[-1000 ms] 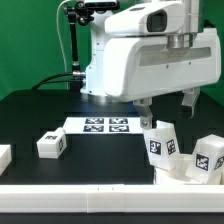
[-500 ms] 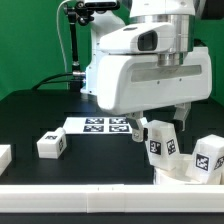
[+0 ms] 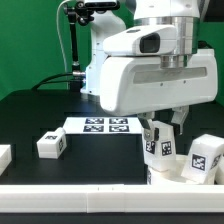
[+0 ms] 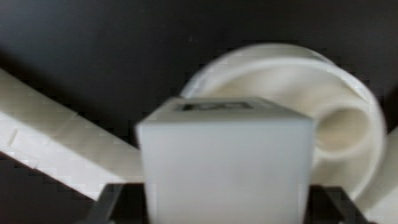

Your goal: Assemble stool

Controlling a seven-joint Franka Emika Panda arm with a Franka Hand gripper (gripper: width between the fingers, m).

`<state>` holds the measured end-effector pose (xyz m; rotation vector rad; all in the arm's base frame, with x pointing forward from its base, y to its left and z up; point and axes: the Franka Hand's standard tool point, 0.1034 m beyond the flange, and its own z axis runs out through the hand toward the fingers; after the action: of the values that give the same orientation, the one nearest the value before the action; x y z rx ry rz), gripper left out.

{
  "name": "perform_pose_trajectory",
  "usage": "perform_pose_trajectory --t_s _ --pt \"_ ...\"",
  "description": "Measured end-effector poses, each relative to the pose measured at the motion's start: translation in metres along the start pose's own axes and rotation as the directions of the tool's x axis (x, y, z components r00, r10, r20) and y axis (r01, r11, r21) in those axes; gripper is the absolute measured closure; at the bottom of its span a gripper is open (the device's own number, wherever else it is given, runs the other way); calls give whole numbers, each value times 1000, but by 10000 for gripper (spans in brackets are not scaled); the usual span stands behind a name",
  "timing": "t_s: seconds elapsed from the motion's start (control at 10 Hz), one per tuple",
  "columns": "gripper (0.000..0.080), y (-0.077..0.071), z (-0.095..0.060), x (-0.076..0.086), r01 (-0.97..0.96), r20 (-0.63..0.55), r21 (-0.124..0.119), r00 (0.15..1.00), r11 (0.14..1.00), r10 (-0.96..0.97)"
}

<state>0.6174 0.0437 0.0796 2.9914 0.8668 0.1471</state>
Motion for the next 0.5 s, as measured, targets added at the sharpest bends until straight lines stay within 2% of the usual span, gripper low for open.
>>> perform_pose_trajectory --t_s 0.1,0.3,0.5 --pt "462 1 0 -1 -16 0 0 1000 1000 16" --pt "462 1 0 -1 -44 0 0 999 999 44" --pt "462 1 0 -1 -164 0 0 986 986 164"
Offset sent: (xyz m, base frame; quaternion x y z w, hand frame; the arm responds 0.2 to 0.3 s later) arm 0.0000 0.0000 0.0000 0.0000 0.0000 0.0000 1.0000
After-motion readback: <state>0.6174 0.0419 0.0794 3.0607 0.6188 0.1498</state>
